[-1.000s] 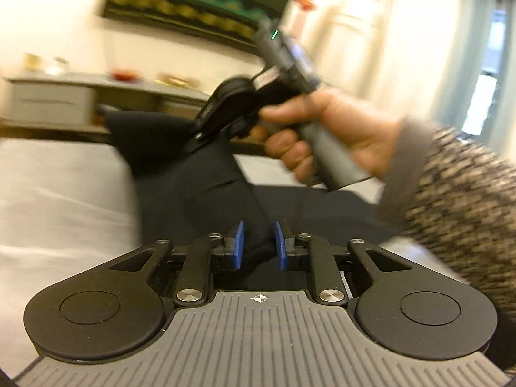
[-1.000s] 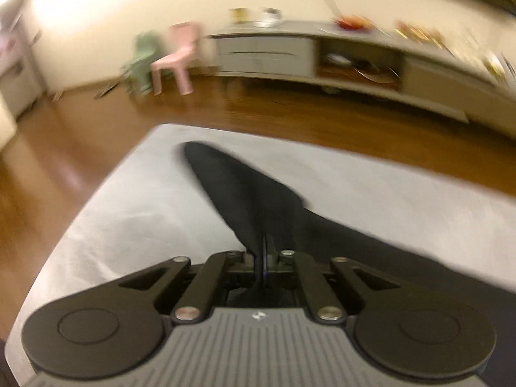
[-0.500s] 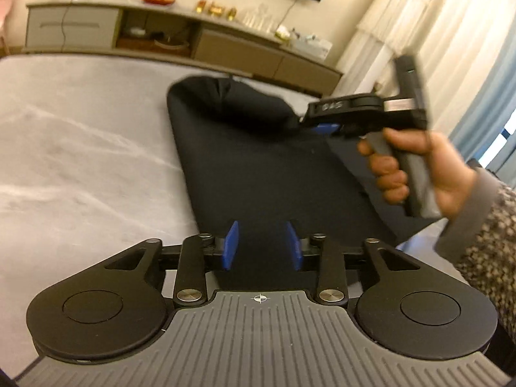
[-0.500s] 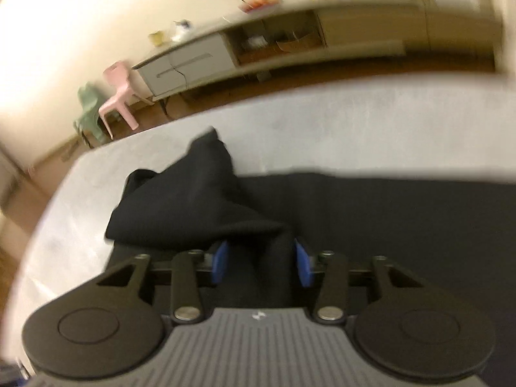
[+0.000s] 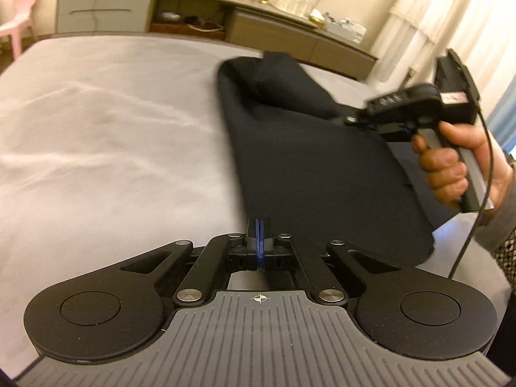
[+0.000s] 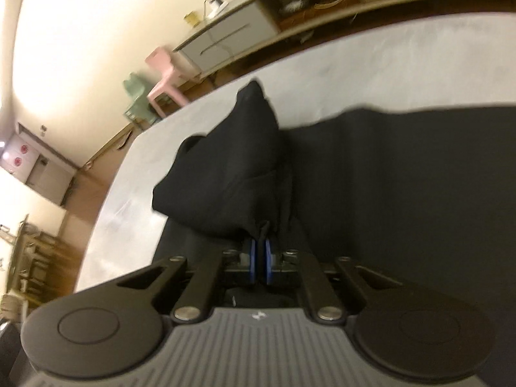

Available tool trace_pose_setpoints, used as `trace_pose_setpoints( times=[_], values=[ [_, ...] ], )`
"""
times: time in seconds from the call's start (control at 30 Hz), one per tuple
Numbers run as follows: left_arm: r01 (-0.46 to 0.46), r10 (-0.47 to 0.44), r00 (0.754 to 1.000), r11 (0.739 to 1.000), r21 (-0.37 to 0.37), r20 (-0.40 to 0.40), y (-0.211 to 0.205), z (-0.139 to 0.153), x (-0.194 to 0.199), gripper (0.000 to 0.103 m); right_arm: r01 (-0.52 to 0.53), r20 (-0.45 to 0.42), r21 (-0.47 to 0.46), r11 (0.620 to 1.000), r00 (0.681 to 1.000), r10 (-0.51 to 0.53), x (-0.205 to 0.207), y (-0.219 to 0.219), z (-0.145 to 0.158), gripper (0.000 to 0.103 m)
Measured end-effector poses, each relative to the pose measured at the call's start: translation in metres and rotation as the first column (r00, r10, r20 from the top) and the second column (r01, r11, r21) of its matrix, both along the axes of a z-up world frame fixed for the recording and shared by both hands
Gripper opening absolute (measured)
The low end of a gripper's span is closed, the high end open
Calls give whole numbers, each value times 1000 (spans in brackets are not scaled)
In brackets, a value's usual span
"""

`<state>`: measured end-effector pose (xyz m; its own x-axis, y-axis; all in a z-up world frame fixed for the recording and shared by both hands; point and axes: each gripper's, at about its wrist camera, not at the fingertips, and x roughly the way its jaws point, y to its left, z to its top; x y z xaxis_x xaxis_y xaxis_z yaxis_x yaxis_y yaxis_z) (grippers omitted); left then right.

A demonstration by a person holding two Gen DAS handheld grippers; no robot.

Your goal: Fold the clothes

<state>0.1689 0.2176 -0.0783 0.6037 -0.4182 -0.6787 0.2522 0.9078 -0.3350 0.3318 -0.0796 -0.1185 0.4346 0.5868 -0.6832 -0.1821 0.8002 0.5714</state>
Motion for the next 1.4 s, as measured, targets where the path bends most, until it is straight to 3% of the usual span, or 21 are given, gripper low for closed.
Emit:
trace_pose_setpoints(
  times=[0.1,0.2,0.27,0.33,0.4,0.43,0.5,0.6,0.67,0.7,0.77,0.83,0.87,0.93,0.97,1.07,1.17,1.3,1.4],
  values=[
    [-37,37,999,999,-29,19,21,2,-4,0,-10,125,-209,978,992,36,-11,17,13,24],
    [57,-40,988,992,-111,147,12,24,-9,0,73,334,-440,895,939,87,-27,37,33,42],
    [157,-138,974,983,-98,178,-10,28,-9,0,115,416,-497,860,902,119,-34,47,46,46],
    [235,-224,960,970,-54,166,-33,22,-6,0,132,473,-522,843,867,157,-40,56,58,54],
    [273,-273,954,962,14,121,-50,6,0,1,58,500,-537,841,825,262,-53,73,68,67],
    [272,-275,957,961,40,97,-53,-2,3,2,3,492,-578,816,799,346,-55,85,67,77],
    [270,-273,960,961,58,64,-53,-16,9,6,-98,461,-660,745,730,504,-57,110,63,89],
    [256,-257,966,967,10,34,-45,-19,16,6,-122,372,-797,592,673,639,-33,146,39,88],
    [259,-260,965,966,13,28,-45,-21,18,6,-151,331,-816,557,668,666,-11,157,28,63],
    [261,-262,965,965,18,28,-43,-21,16,6,-165,333,-779,605,708,623,3,152,34,14],
    [264,-265,964,964,15,24,-37,-23,15,6,-172,333,-695,698,783,525,32,140,47,5],
    [269,-270,963,963,11,23,-38,-21,13,6,-4,416,-591,807,855,309,58,107,71,9],
    [271,-271,962,963,9,22,-37,-20,11,6,80,436,-550,831,876,204,70,91,76,15],
    [274,-274,962,962,8,22,-35,-19,9,6,207,451,-480,852,892,37,91,59,77,56],
    [275,-275,961,961,15,25,-35,-18,7,6,235,434,-444,865,900,-22,97,45,75,61],
    [272,-272,962,962,24,23,-36,-17,7,6,244,339,-309,919,931,-134,99,9,65,61],
    [243,-243,970,970,-9,14,-29,-13,8,7,158,232,-230,960,967,-103,85,-6,45,61],
    [121,-118,992,990,-70,40,-6,-3,13,12,91,257,-356,930,966,4,27,-3,30,61],
    [83,-82,996,993,-86,14,-1,-6,17,19,54,251,-376,925,967,46,-18,-9,34,59]
  ],
)
